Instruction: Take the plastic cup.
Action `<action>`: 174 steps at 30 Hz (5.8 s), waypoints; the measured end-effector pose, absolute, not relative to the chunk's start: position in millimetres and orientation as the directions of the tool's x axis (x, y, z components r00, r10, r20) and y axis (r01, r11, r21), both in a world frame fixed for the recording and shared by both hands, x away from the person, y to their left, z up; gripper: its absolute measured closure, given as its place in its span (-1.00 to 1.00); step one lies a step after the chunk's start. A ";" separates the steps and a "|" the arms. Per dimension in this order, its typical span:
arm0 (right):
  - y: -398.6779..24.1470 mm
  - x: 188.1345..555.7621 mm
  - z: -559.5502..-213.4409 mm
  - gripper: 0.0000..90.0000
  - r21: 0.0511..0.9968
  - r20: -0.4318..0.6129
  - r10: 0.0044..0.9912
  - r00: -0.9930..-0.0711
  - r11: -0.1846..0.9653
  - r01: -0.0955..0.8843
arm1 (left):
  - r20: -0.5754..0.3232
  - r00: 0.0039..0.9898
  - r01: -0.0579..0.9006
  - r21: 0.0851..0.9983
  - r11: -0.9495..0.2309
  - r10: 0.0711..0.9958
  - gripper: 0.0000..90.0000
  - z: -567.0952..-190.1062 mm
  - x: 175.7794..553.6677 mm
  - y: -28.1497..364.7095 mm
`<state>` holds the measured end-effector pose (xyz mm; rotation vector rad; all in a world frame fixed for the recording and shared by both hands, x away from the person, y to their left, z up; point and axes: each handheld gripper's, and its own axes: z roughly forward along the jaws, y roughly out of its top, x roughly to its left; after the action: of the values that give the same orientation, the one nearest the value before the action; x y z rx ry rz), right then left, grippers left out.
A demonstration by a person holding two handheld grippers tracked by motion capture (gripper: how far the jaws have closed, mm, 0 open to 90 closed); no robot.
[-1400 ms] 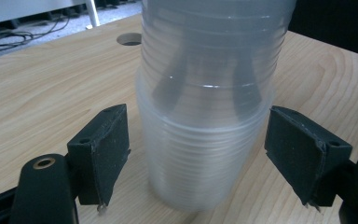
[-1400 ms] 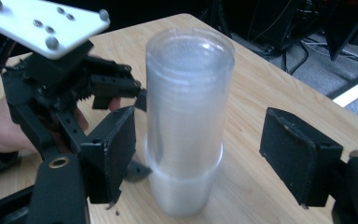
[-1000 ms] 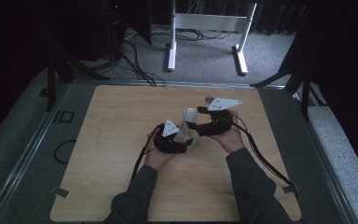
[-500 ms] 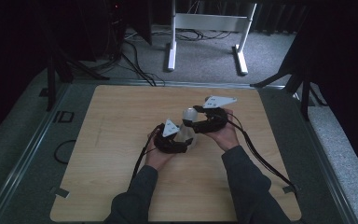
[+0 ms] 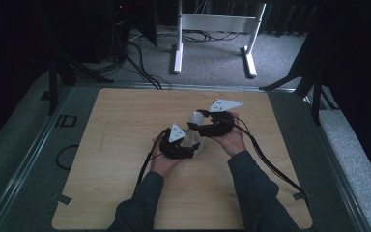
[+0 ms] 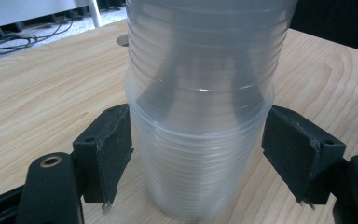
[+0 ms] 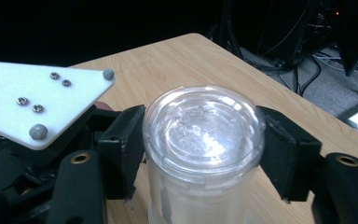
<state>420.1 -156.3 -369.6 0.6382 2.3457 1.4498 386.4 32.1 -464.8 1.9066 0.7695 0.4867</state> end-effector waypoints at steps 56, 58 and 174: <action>-159.1 421.4 -366.4 -0.12 0.898 -0.034 0.547 -0.837 0.385 0.215 | 0.052 0.708 0.250 0.914 -0.319 0.704 -0.39 -463.2 384.4 27.3; -159.3 421.4 -366.0 -0.12 0.900 -0.034 0.546 -0.837 0.382 0.212 | 0.052 0.709 0.251 0.914 -0.320 0.703 -0.39 -463.6 384.4 27.0; -230.3 379.2 -312.7 -0.08 0.930 0.062 0.512 -0.857 0.282 0.235 | -0.062 0.702 0.301 0.928 -0.217 0.709 -0.29 -454.1 361.6 81.3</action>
<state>379.2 -230.3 -312.7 0.6882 2.3035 1.6035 361.6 81.3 -454.1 1.8056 0.7980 0.4609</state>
